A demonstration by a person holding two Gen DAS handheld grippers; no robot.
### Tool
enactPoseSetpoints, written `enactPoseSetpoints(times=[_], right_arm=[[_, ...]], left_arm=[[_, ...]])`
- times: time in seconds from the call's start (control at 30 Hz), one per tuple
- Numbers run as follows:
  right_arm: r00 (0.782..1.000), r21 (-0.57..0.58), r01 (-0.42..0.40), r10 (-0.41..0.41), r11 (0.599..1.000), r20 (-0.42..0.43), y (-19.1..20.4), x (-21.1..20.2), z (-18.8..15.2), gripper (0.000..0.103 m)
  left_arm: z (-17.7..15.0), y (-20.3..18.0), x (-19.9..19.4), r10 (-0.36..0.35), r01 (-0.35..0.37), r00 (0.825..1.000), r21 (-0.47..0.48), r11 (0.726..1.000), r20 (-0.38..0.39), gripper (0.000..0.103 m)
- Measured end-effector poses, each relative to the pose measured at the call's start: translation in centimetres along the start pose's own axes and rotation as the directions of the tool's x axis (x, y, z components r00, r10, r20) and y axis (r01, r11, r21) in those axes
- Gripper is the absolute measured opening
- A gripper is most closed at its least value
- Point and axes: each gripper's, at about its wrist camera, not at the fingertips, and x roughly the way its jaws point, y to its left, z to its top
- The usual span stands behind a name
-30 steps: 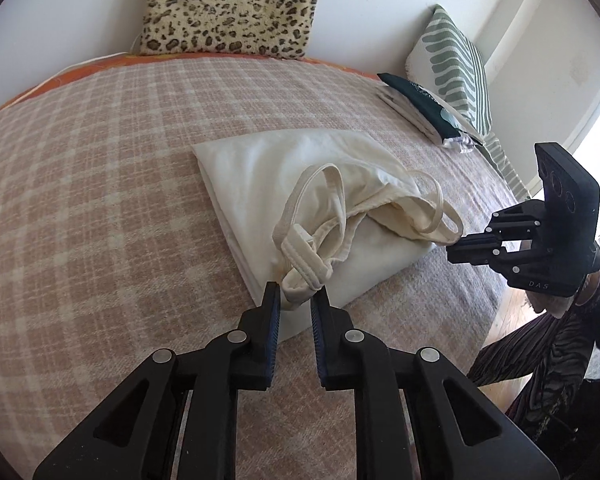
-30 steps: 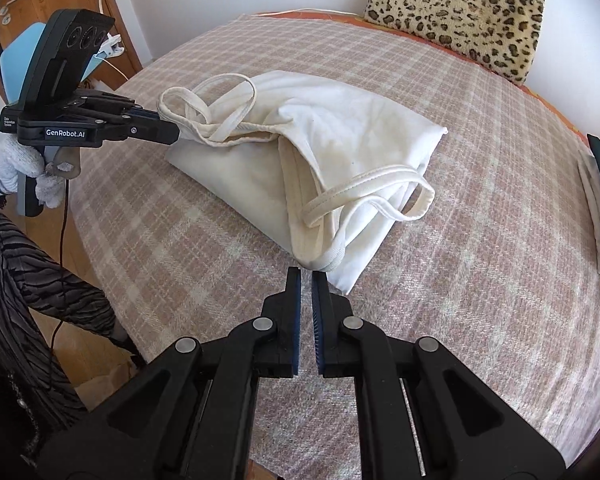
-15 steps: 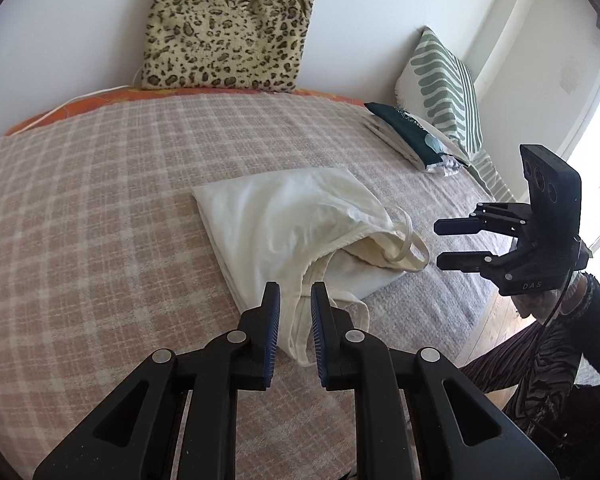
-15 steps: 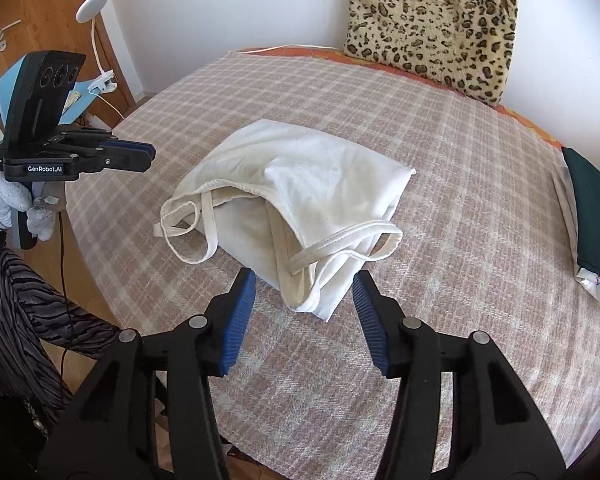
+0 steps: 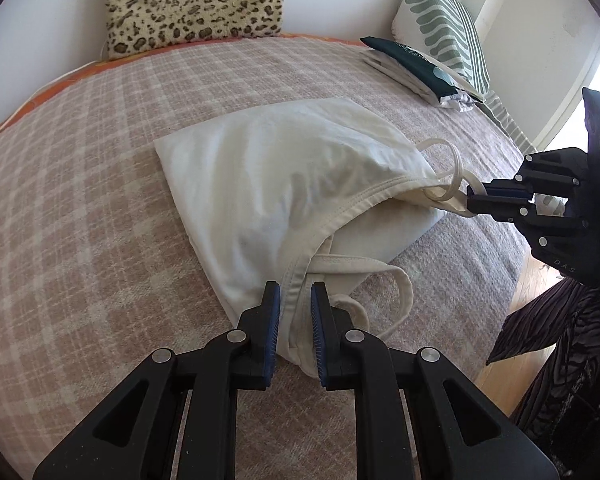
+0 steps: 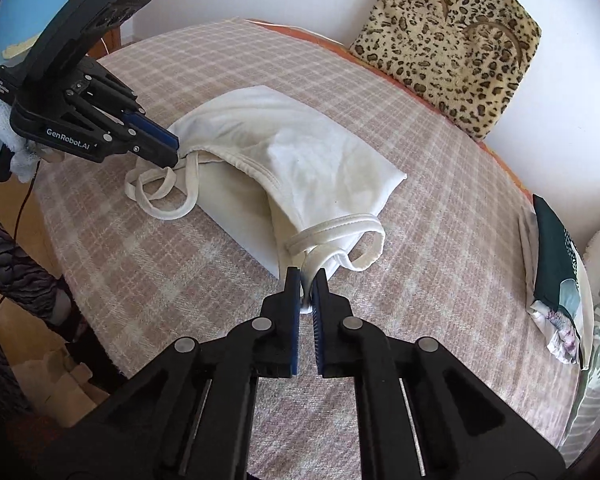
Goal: Fold small clothes
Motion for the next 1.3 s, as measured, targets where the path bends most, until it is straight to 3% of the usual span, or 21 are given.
enactPoseSetpoints(times=[0.1, 0.23, 0.33, 0.37, 0.4, 0.43, 0.47, 0.63, 0.8, 0.87, 0.97, 1.03, 1.13, 1.3], right_arm=[[0.999, -0.064, 0.006, -0.008, 0.998, -0.039, 0.9, 0.7, -0.7, 0.007], [0.998, 0.010, -0.059, 0.059, 0.998, -0.009, -0.6, -0.9, -0.5, 0.012], [0.989, 0.063, -0.113, 0.107, 0.992, 0.098, -1.6, -3.1, 0.4, 0.037], [0.986, 0.073, -0.122, 0.113, 0.990, 0.120, -1.8, -3.2, 0.9, 0.050], [0.986, 0.075, -0.119, 0.109, 0.990, 0.129, -1.8, -3.0, 1.3, 0.053], [0.987, 0.062, -0.113, 0.105, 0.992, 0.120, -1.6, -2.4, 1.7, 0.053], [0.990, 0.042, -0.105, 0.100, 0.994, 0.103, -1.2, -1.6, 2.0, 0.053], [0.995, -0.035, -0.098, 0.098, 0.995, 0.006, 0.7, 2.2, 2.1, 0.049], [0.996, -0.041, -0.074, 0.072, 0.996, -0.060, 0.5, 4.7, 1.9, 0.030], [0.994, -0.022, -0.085, 0.083, 0.996, -0.064, 0.0, 4.7, 1.9, 0.023], [0.992, 0.002, -0.111, 0.111, 0.994, -0.053, -0.9, 4.4, 1.9, 0.021], [0.991, 0.014, -0.121, 0.122, 0.992, -0.052, -1.3, 4.4, 2.0, 0.013], [0.989, 0.030, -0.137, 0.139, 0.990, -0.042, -1.5, 4.1, 2.2, 0.012], [0.992, 0.030, -0.121, 0.121, 0.992, -0.017, -1.7, 3.1, 2.7, 0.010]], left_arm=[[-0.3, 0.0, -0.6, -0.006, 0.006, 1.000, -0.001, 1.000, -0.006, 0.014], [0.2, -0.5, -1.9, -0.021, 0.022, 0.999, -0.006, 1.000, 0.034, 0.014], [1.3, -1.7, -2.2, -0.007, 0.004, 0.998, 0.043, 0.999, 0.067, 0.014], [1.7, -2.1, -2.1, 0.004, -0.008, 0.998, 0.058, 0.998, 0.070, 0.016], [2.1, -2.4, -1.8, 0.014, -0.019, 0.997, 0.074, 0.997, 0.072, 0.022], [2.4, -2.6, -1.4, 0.019, -0.025, 0.998, 0.085, 0.996, 0.068, 0.032], [2.6, -2.8, -1.0, 0.027, -0.033, 0.998, 0.095, 0.995, 0.062, 0.035], [3.1, -3.1, 1.6, 0.079, -0.077, 0.997, 0.151, 0.985, -0.011, 0.036], [3.1, -2.9, 2.3, 0.079, -0.073, 0.996, 0.158, 0.985, -0.031, 0.036], [3.1, -2.7, 2.2, 0.064, -0.058, 0.997, 0.157, 0.986, -0.032, 0.035], [3.2, -2.2, 2.1, 0.034, -0.029, 0.999, 0.132, 0.991, -0.033, 0.026], [3.2, -1.8, 2.0, 0.024, -0.019, 0.999, 0.121, 0.993, -0.034, 0.014], [3.3, -1.4, 1.8, 0.008, -0.005, 1.000, 0.110, 0.994, -0.028, 0.006], [3.7, -1.5, 0.2, 0.029, -0.030, 1.000, 0.136, 0.990, 0.011, 0.003]])
